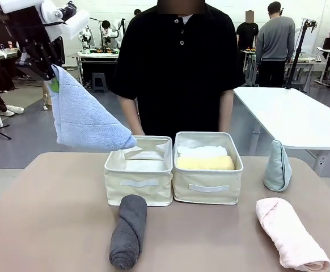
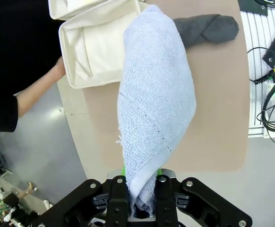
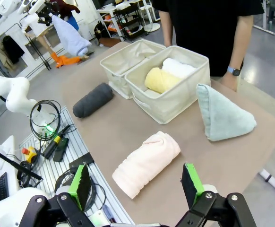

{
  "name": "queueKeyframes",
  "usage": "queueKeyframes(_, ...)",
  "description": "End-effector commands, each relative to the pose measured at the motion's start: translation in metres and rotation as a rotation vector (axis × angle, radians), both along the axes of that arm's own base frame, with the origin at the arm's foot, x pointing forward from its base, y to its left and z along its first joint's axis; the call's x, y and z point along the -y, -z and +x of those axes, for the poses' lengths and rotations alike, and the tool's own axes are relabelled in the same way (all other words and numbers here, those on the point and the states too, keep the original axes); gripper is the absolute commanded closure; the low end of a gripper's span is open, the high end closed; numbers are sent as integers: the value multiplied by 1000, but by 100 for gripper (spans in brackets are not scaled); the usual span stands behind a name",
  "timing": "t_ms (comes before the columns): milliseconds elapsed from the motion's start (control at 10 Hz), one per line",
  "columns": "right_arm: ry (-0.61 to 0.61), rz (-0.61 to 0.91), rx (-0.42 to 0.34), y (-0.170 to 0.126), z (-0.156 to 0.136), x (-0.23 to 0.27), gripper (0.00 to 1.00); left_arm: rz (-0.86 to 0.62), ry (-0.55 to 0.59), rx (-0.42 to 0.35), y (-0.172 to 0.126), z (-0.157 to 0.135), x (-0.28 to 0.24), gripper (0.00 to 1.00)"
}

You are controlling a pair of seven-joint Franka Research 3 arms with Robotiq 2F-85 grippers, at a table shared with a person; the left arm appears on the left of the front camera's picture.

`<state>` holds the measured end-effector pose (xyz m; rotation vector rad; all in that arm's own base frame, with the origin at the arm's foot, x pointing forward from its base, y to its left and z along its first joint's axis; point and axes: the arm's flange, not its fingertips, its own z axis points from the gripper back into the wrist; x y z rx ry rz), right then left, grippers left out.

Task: Sort the towels based on their folding style.
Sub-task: Pick up one triangle-folded towel and place it in the left Fabric basket.

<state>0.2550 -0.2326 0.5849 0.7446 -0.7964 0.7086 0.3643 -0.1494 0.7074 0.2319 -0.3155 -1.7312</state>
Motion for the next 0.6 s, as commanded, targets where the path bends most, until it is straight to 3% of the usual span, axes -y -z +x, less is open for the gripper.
queueKeyframes(0, 4, 18, 1, -1, 1, 1, 0, 4, 36, 37, 3, 23, 11, 84)
queueKeyframes(300, 4, 18, 1, -1, 1, 1, 0, 48, 78, 16, 12, 48, 34, 84)
queueKeyframes(400, 4, 18, 1, -1, 1, 1, 0, 50, 94, -14, -7, 42, 9, 84)
queueKeyframes(500, 4, 18, 1, -1, 1, 1, 0, 177, 206, -10, -41, 11, -54, 84)
